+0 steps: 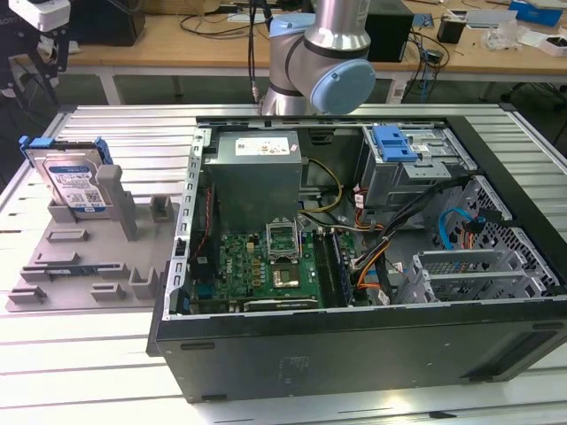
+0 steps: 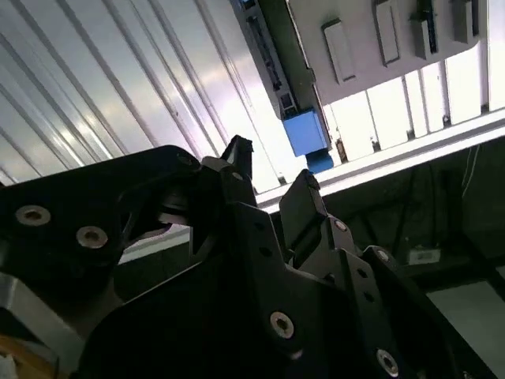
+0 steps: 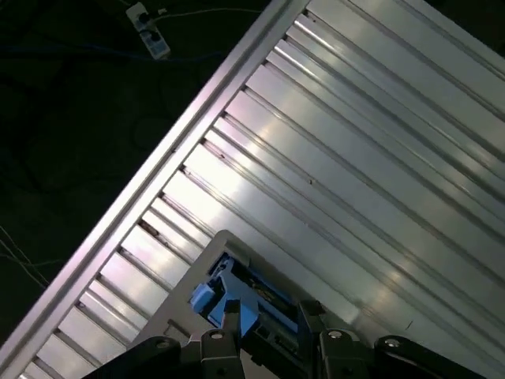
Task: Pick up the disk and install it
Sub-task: 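Pick up the disk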
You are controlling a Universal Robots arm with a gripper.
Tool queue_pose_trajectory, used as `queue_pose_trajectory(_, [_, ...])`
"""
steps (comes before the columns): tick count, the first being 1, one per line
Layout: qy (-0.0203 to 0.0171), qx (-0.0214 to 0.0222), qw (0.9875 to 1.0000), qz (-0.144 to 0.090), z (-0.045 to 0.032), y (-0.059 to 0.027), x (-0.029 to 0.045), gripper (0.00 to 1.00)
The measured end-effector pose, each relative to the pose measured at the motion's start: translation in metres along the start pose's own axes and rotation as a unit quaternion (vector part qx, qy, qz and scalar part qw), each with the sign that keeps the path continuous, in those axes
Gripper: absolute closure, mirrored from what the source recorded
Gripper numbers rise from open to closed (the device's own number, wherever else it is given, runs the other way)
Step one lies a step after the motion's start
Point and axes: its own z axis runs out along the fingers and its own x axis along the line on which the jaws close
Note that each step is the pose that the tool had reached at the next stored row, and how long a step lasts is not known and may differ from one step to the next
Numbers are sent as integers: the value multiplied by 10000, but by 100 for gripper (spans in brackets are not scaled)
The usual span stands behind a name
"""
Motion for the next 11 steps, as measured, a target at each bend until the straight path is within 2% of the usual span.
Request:
queue_pose_trajectory(3, [19,7,9994,-356,2,0,0,58])
queue_pose_trajectory(4, [25,9,9989,-468,2,0,0,58])
queue_pose_trajectory(5, [35,13,9978,-666,3,0,0,58])
queue_pose_trajectory(7, [55,20,9947,-1024,4,0,0,58])
queue_pose_trajectory(8, [66,24,9922,-1248,5,0,0,58])
queue_pose_trajectory(10, [79,29,9890,-1474,6,0,0,58])
queue_pose_trajectory(11, [86,31,9870,-1604,6,0,0,58])
